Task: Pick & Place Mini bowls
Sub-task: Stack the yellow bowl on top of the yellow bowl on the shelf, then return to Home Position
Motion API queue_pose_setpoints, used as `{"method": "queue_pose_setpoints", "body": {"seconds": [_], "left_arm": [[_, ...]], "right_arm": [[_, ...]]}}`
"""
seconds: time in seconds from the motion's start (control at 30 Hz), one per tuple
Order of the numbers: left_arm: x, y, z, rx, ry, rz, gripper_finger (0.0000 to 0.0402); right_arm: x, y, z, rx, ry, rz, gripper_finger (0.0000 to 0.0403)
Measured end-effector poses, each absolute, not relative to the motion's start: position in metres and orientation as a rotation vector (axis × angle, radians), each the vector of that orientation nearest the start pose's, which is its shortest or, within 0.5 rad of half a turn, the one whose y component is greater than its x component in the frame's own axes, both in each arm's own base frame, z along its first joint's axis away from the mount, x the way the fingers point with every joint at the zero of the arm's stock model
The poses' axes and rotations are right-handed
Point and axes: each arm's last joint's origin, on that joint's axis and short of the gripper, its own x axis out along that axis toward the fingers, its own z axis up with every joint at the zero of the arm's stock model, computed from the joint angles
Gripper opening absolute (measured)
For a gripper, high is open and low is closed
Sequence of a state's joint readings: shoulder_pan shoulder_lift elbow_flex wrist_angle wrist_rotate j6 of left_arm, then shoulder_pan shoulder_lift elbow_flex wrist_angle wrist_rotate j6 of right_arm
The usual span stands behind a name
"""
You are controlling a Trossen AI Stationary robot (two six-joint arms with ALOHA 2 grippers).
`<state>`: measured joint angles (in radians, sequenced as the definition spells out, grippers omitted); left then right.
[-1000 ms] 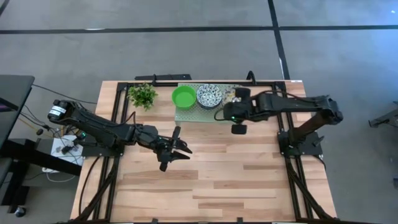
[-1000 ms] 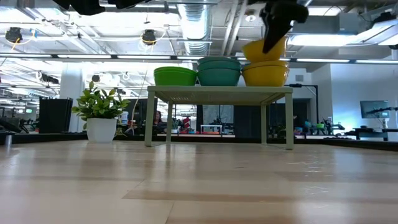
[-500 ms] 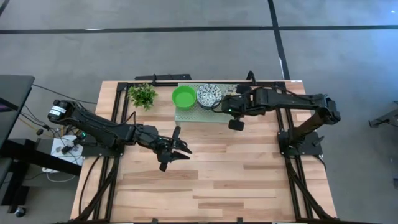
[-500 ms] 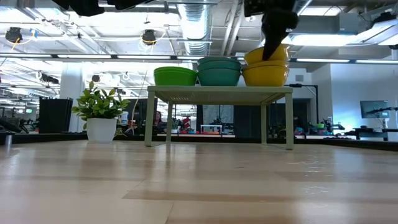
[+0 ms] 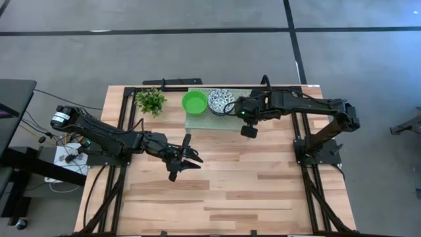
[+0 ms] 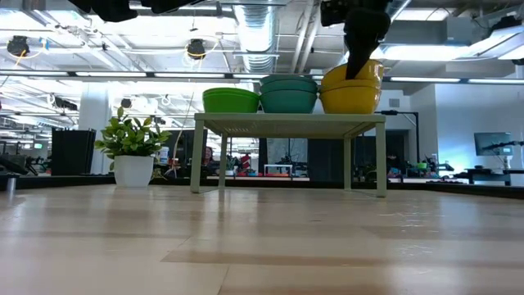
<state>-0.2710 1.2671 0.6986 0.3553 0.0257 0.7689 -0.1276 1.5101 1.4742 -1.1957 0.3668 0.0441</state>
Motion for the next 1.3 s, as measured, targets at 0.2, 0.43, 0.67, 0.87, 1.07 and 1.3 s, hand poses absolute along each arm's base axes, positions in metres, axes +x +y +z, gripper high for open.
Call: {"method": "queue_pose_setpoints", "body": {"seconds": [0.2,0.43,0.67,0.87,1.07,1.3], "left_arm": [[0.264,-0.074,0.254,0.786,0.089,-0.363,0.0117],[0.264,-0.074,0.253,0.782,0.092,-0.364,0.0117],[0.262,-0.071,0.257,0.682,0.120,-0.276,0.0117],[0.253,-0.062,0.274,0.618,0.117,-0.074,0.0117],[0.231,-0.050,0.298,0.571,0.091,0.179,0.0117],[0.188,-0.037,0.318,0.418,0.042,0.231,0.0117]], "right_arm": [[0.279,-0.046,0.329,-0.111,1.223,-0.456,0.0070],[0.280,-0.042,0.329,-0.170,1.223,-0.449,0.0079],[0.280,-0.031,0.344,-0.207,1.171,-0.444,0.0079],[0.275,-0.017,0.380,-0.223,1.046,-0.401,0.0079],[0.246,0.000,0.407,-0.237,0.961,-0.340,0.0079],[0.193,0.018,0.432,-0.246,0.753,-0.244,0.0079]]}}
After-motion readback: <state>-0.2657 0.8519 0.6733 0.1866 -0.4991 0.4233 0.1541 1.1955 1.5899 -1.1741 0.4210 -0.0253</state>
